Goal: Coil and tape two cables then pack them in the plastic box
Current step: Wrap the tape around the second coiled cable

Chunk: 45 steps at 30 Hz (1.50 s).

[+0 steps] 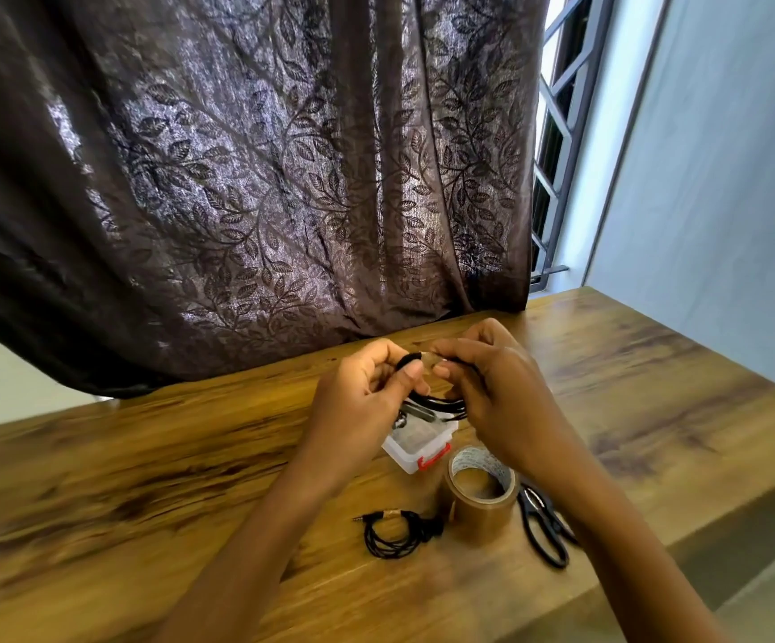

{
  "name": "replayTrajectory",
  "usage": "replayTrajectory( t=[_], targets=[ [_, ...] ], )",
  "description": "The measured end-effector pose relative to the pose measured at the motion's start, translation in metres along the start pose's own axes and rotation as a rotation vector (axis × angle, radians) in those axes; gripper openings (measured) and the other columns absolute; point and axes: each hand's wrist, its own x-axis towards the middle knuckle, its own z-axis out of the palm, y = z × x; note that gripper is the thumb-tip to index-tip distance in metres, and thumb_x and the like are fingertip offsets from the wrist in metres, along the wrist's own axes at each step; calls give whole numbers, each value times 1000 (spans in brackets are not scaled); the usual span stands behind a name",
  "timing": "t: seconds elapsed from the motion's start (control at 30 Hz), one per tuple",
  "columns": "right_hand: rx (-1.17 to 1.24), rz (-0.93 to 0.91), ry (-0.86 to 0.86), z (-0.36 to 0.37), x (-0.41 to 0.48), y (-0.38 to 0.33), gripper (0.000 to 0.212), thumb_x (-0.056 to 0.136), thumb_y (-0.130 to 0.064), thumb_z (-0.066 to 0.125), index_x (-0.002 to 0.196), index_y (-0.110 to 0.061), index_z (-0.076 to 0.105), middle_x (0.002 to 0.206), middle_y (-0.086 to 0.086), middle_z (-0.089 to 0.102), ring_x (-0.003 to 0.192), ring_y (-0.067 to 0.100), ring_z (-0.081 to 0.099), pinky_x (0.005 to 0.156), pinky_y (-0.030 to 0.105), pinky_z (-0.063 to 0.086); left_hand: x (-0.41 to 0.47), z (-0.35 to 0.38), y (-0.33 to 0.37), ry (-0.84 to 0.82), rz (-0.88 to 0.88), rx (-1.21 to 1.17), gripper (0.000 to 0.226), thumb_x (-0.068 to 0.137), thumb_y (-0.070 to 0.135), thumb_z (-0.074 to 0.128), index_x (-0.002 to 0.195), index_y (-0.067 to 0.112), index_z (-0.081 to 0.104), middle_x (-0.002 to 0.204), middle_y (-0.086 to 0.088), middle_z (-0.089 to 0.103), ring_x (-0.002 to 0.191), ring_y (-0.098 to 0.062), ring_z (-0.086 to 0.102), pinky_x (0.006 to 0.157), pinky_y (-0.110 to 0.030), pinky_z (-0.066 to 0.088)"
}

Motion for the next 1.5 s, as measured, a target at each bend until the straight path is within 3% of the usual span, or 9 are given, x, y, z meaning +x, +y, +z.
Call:
replayTrajectory(
  t=[0.13, 0.27, 0.4, 0.6, 0.8, 0.93, 1.17, 1.33, 1.5],
  targets=[
    [61, 87, -116, -4, 3, 2, 18, 90, 4, 50, 103, 2, 61, 83, -11, 35, 74, -5, 48, 68, 0, 38, 2, 1, -2, 21, 14, 31, 10, 90, 17, 57, 83, 16, 64, 78, -2, 73, 74, -15, 69, 65, -27, 54],
    [291, 290, -185, -2, 4, 8, 24, 92, -1, 50, 74, -18, 53, 83, -6, 47, 80, 17, 56, 71, 25, 55, 1, 2, -4, 25, 26, 107, 8, 89, 16, 58, 82, 19, 63, 73, 2, 72, 69, -7, 68, 64, -24, 53],
    [582, 414, -360, -9, 2, 8, 27, 94, -5, 45, 70, -12, 55, 48, -14, 57, 52, -1, 54, 64, 21, 51, 1, 1, -7, -15, -19, 134, 9, 89, 16, 59, 82, 18, 64, 67, 8, 69, 60, 4, 62, 55, -12, 46],
    [883, 529, -375, -9, -1, 14, 21, 94, -6, 44, 79, 1, 57, 60, 0, 56, 52, 1, 51, 56, 14, 48, 1, 0, -11, -65, -184, -43, 13, 90, 17, 57, 83, 16, 67, 72, 2, 70, 69, -8, 65, 63, -16, 50],
    [843, 506, -287, -4, -6, 17, 21, 90, -5, 50, 111, -8, 54, 67, 2, 57, 55, 5, 54, 60, 22, 52, 2, -1, -7, -65, -247, -120, 17, 90, 18, 57, 78, 13, 66, 64, 3, 66, 60, -6, 61, 55, -16, 48],
    [549, 223, -111, -2, -16, 16, 27, 78, -20, 72, 98, -26, 55, 90, 0, 55, 67, 24, 55, 64, 44, 51, 5, -5, -3, -87, -314, -216, 21, 91, 19, 55, 77, 7, 66, 65, 1, 66, 61, -14, 61, 59, -23, 48],
    [238, -15, 117, 9, -22, 13, 21, 73, -41, 65, 84, -24, 64, 101, -8, 49, 82, 11, 57, 62, 20, 51, 9, -3, 1, -87, -306, -203, 24, 90, 20, 56, 76, 4, 68, 63, 0, 67, 63, -14, 62, 63, -27, 47],
    [141, -37, 233, 15, -22, 17, 11, 75, -19, 73, 82, -13, 67, 100, 1, 55, 85, 5, 57, 66, 24, 53, 9, -4, 6, -111, -308, -209, 23, 90, 20, 55, 74, 8, 67, 61, 3, 65, 59, -6, 62, 57, -18, 43],
    [-28, -150, 350, 17, -24, 15, 17, 82, -23, 61, 85, -9, 70, 106, 8, 60, 93, 8, 58, 77, 9, 45, 9, -5, 8, -103, -323, -196, 21, 90, 22, 56, 75, 12, 68, 62, 2, 65, 54, -5, 59, 54, -17, 40]
  ],
)
